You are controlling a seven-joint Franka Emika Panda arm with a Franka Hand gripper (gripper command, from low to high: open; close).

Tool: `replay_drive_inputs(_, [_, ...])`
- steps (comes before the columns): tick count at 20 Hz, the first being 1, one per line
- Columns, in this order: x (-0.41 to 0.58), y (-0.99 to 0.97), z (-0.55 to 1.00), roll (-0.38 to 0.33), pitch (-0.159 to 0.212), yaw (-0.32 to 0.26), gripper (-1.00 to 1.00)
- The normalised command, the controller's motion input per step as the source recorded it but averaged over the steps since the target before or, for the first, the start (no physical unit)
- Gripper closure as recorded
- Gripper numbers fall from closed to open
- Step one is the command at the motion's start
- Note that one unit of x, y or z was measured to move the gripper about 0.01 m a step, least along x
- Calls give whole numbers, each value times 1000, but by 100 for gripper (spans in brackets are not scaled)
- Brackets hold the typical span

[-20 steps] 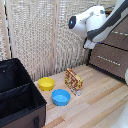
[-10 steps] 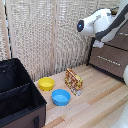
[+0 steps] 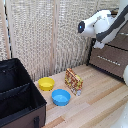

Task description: Kindly move your gripper toward the top drawer's handle. With caution, hold the handle robustly using your gripper and pull open the top drawer. Let the handle go. Relocate your gripper to the bowl placed in the background. Gently hold the bowl using your gripper. Bring the gripper and the bowl to the ajar drawer. Softly release the bowl into it.

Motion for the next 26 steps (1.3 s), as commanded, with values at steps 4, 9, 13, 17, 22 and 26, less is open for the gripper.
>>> replay_drive_inputs(4, [90, 361, -42, -35, 0, 94, 100])
replay_drive_inputs(9, [203, 456, -8, -13, 0, 42, 100])
replay_drive_inputs(13, [263, 381, 18, 3, 2, 0, 100])
replay_drive_inputs(17, [473, 475, 18, 12, 17, -33, 100])
replay_drive_inputs(22, [494, 832, 0, 47, 54, -39, 100])
replay_drive_inputs(26, [446, 824, 0, 78, 88, -49, 100])
